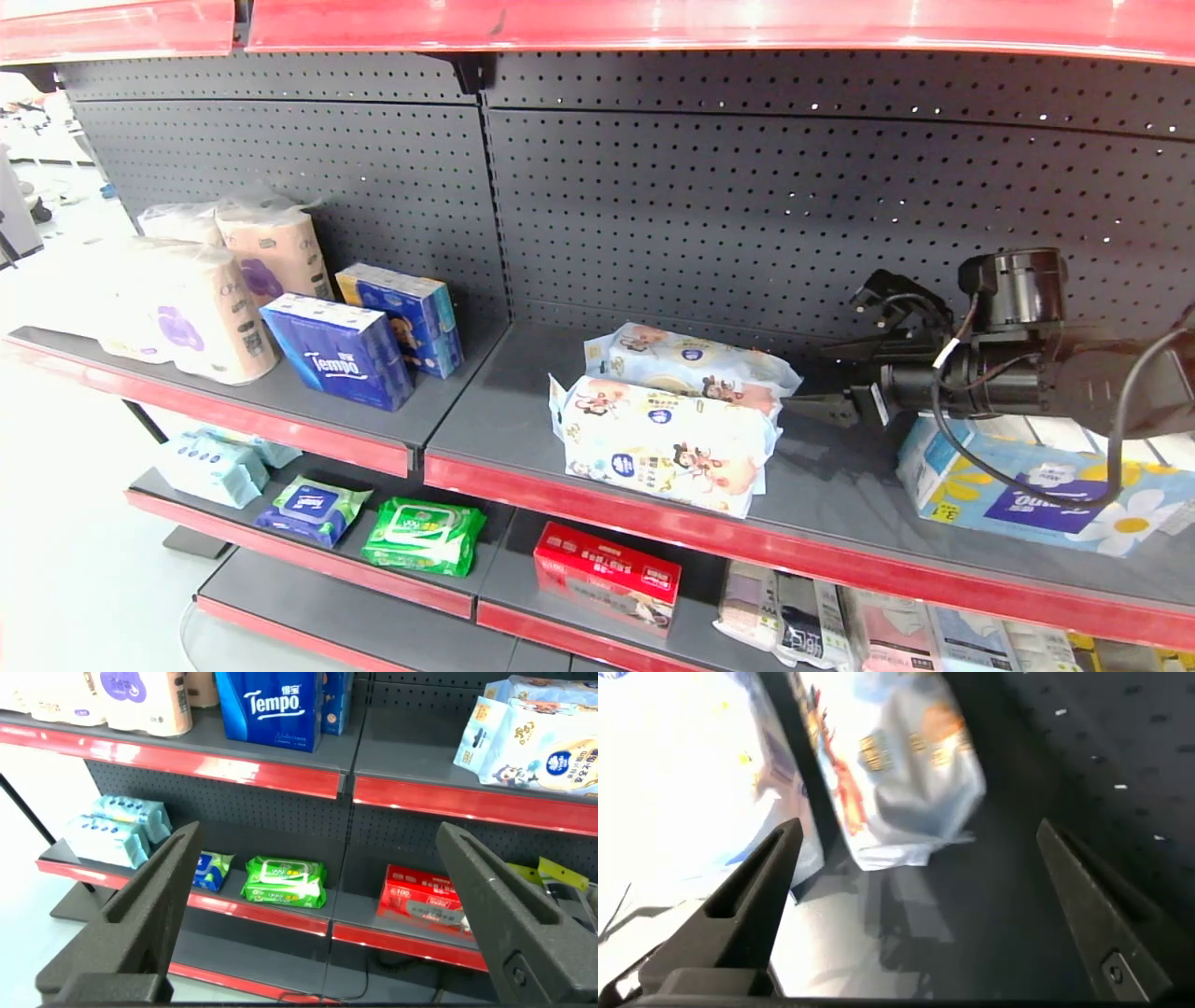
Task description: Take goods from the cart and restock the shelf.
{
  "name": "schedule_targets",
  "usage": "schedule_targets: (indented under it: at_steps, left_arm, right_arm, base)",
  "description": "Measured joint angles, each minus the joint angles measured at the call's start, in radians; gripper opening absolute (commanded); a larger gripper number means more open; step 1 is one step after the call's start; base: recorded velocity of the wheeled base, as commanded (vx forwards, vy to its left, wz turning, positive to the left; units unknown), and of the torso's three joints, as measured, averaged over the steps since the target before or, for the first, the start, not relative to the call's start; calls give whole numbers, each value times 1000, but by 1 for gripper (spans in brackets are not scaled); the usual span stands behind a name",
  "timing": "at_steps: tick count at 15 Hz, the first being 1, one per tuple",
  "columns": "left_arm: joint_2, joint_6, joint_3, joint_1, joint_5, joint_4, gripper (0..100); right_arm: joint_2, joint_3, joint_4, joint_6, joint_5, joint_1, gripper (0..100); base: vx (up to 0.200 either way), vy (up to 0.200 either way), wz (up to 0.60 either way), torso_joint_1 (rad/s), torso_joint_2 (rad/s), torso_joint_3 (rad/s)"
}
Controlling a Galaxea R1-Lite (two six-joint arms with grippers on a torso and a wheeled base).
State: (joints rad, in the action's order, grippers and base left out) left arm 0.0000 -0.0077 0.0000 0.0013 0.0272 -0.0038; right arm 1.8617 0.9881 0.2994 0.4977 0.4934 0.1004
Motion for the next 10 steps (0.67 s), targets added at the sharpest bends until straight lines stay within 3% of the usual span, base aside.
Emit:
schedule_targets:
  at_steps: [5, 10]
  left_arm:
    - [0, 0, 0, 0, 0, 0, 100]
    - [0, 0, 0, 0, 0, 0, 100]
  right_arm:
    - [-120, -103, 13, -54, 30, -14, 100]
    - [-226, -288, 215, -165, -63, 9, 100]
  base:
    - [0, 0, 0, 0, 0, 0]
    - [0, 0, 0, 0, 0, 0]
